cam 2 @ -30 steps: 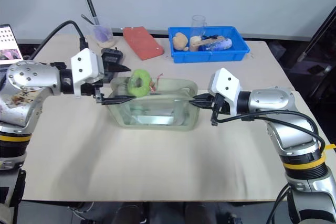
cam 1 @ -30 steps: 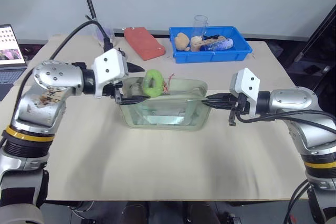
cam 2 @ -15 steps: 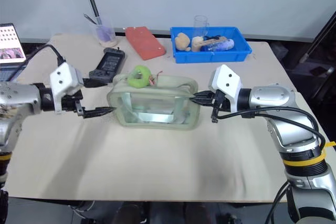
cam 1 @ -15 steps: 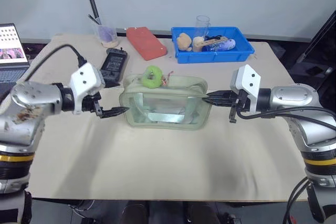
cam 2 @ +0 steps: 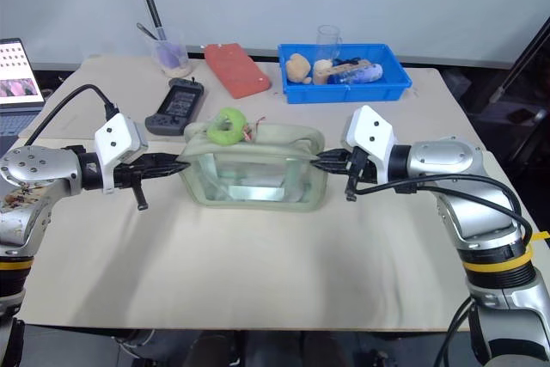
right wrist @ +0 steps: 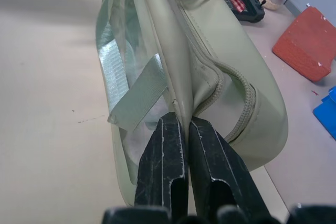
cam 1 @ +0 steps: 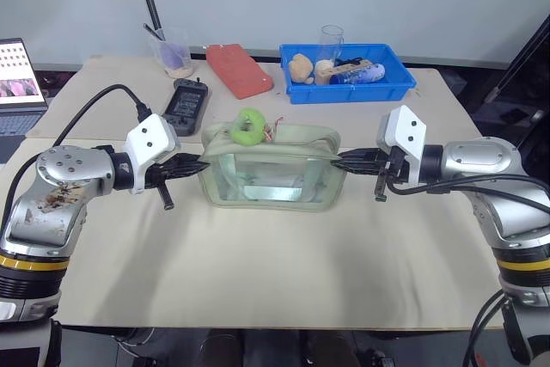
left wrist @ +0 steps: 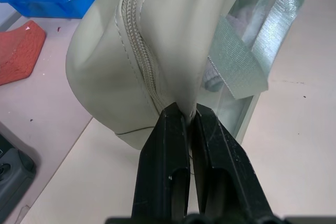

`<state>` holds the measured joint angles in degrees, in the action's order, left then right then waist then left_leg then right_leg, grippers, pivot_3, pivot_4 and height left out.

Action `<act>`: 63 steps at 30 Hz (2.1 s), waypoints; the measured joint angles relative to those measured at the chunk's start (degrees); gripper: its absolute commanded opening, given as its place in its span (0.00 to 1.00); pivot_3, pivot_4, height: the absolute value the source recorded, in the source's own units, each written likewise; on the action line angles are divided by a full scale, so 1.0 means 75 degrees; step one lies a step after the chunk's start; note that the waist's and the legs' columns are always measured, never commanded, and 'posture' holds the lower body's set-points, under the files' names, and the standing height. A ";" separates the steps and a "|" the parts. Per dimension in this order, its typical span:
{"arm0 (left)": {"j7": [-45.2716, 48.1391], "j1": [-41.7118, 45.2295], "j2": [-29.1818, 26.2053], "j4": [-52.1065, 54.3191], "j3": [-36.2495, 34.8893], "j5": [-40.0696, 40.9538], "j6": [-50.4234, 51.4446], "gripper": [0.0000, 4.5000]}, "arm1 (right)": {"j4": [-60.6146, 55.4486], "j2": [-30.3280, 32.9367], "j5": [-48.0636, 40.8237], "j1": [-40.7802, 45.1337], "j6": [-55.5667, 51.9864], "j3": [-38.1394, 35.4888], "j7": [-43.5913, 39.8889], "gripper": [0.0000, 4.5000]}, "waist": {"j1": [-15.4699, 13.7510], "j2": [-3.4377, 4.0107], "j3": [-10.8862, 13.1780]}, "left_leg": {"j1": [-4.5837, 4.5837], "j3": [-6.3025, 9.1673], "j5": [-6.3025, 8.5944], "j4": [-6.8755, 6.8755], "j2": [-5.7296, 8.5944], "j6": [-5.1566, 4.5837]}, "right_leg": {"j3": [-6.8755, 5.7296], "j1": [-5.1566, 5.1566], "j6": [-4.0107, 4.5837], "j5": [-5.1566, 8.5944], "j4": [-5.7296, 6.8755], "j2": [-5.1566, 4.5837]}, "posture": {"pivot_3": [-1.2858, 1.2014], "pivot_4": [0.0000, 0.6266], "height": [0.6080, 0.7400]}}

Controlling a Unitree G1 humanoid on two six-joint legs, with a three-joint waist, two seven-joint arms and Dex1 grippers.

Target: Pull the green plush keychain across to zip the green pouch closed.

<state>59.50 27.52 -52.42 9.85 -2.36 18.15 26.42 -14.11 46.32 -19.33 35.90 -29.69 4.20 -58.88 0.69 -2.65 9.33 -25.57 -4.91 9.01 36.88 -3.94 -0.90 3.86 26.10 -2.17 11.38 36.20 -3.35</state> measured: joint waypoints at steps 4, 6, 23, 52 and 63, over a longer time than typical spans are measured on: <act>0.0030 -0.0004 -0.0003 0.0065 0.0007 -0.0005 0.0000 0.00 | 0.0207 0.0380 -0.0003 0.0247 -0.0079 -0.0103 -0.0239 0.63 | -0.0003 0.0000 0.0000 | 0.0000 0.0000 0.0000 0.0000 0.0000 0.0000 | 0.0000 0.0000 0.0000 0.0000 -0.0001 -0.0001 | 0.52 0.24 1.00; 0.0032 -0.0007 -0.0005 0.0068 0.0007 -0.0006 0.0001 0.00 | 0.0416 0.0511 -0.0004 0.0326 -0.0080 -0.0122 -0.0438 0.80 | 0.0000 0.0000 0.0000 | 0.0001 0.0000 0.0000 0.0000 0.0000 0.0000 | 0.0000 -0.0001 0.0001 0.0000 -0.0001 -0.0001 | 0.52 0.24 1.00; -0.0118 -0.0101 0.0001 0.0428 0.0140 -0.0034 0.0010 0.00 | 0.3419 -0.2687 0.0400 0.3382 -0.0056 0.0823 0.0366 0.99 | 0.0006 0.0004 -0.0001 | -0.0006 -0.0001 0.0000 -0.0003 -0.0004 0.0000 | 0.0000 0.0009 -0.0039 -0.0029 0.0010 0.0005 | 0.52 0.24 1.00; -0.0144 -0.0155 -0.0005 0.0380 0.0206 -0.0304 -0.0364 0.00 | 0.3991 -0.3248 0.1353 0.3458 0.0787 0.1497 0.0027 0.01 | 0.0010 0.0005 -0.0002 | -0.0002 -0.0002 0.0001 -0.0005 -0.0005 0.0001 | -0.0003 0.0009 -0.0034 -0.0029 0.0014 0.0004 | 0.52 0.24 1.00; -0.0085 -0.0144 0.0002 0.0323 0.0231 -0.0311 -0.0490 0.00 | 0.3249 -0.2154 0.0869 0.3314 -0.0072 0.0489 0.0033 0.01 | -0.0005 0.0005 -0.0002 | -0.0002 -0.0002 0.0001 -0.0006 -0.0004 0.0002 | -0.0003 0.0008 0.0009 -0.0004 0.0007 0.0001 | 0.52 0.24 1.00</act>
<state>58.87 26.44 -52.41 12.27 -0.63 15.81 22.75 10.26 30.16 -12.81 60.76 -30.23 7.87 -58.63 0.66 -2.61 9.31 -25.59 -4.92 9.02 36.84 -3.97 -0.89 3.84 26.16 -2.10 11.35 36.26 -3.35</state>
